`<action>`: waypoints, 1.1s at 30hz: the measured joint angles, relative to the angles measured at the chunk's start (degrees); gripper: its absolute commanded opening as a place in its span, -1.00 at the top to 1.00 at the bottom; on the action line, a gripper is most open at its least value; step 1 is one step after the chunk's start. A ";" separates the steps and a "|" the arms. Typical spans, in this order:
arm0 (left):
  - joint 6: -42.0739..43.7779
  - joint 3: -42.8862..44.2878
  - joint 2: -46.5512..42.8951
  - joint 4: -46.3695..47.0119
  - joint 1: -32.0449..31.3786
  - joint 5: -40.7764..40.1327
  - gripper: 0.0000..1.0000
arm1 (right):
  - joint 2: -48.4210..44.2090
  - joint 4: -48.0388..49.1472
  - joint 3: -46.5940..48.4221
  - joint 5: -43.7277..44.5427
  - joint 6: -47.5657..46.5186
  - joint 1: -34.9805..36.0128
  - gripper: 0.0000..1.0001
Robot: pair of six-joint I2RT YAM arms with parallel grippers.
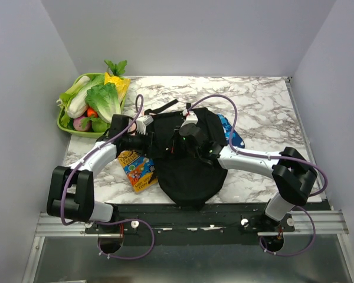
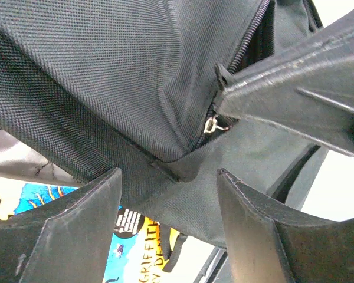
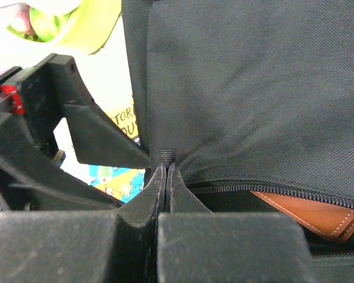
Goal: Pack the student bag
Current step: Zip the student bag at the center of the board.
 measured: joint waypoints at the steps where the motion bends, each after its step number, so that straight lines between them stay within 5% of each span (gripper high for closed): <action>1: -0.92 0.04 0.81 0.52 -0.09 0.04 -0.58 | 0.00 0.04 0.00 -0.46 0.11 0.00 0.99; 8: -8.07 0.26 4.17 5.46 -0.17 0.13 -0.47 | 0.00 0.33 0.00 -1.88 0.37 0.00 0.99; 11: -10.88 0.15 5.27 8.24 -0.22 0.22 -0.02 | 0.00 0.42 0.00 -1.97 0.37 -0.02 0.99; 12: -11.56 0.04 5.55 9.16 -0.28 0.44 0.28 | 0.00 0.42 0.00 -1.99 0.39 -0.13 0.99; 15: -12.22 -0.24 5.77 11.21 -1.20 1.55 0.56 | 0.11 0.35 0.00 -2.21 0.39 -0.37 0.99; 22: -9.75 -0.28 6.34 12.35 -2.54 2.93 0.69 | 0.50 0.26 0.13 -2.32 0.35 -0.37 0.99; 25: -9.07 -0.22 6.84 12.31 -2.54 3.21 1.00 | 0.61 -0.13 0.13 -2.34 0.35 -0.46 0.99; 33: -7.65 0.57 7.41 10.86 -2.51 3.50 1.00 | 0.59 -2.51 0.46 0.13 0.31 -1.22 0.99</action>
